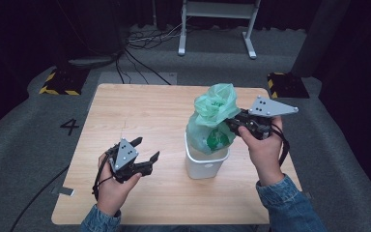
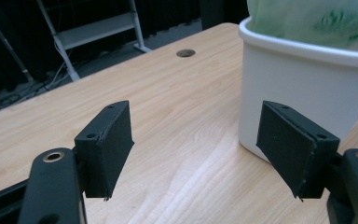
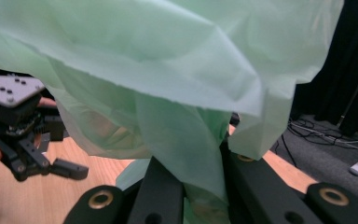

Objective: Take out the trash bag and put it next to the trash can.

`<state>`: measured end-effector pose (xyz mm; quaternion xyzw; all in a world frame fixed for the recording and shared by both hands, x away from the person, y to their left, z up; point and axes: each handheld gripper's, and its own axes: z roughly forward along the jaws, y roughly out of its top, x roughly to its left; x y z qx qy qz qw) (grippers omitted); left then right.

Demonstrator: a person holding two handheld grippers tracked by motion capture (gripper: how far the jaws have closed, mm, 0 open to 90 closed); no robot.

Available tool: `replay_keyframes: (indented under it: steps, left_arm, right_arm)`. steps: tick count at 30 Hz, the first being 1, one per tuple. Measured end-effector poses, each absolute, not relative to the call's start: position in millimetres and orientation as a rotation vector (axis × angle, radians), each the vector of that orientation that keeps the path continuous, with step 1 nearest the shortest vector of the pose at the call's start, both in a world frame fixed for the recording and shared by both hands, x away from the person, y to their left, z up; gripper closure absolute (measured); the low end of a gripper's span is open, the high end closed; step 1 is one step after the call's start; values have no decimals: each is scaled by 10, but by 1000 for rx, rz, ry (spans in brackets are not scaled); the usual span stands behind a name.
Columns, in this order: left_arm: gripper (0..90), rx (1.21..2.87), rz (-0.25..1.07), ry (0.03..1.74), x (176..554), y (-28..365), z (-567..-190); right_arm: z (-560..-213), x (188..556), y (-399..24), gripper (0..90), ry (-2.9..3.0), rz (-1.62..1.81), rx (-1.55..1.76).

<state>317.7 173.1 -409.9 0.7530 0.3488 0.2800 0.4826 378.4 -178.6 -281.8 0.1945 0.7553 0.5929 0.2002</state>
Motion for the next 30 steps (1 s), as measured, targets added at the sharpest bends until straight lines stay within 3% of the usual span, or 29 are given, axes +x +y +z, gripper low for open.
replay_keyframes:
  steps: [12, 30]
  left_arm:
    - [262, 1873, 683, 878, 3187, 1789, -4166]
    - [251, 1905, 665, 958, 3215, 1953, -4259]
  right_arm:
    - [-2672, 3724, -1885, 870, 2057, 1658, 533]
    - [-2573, 3691, -2383, 863, 1982, 1571, 621]
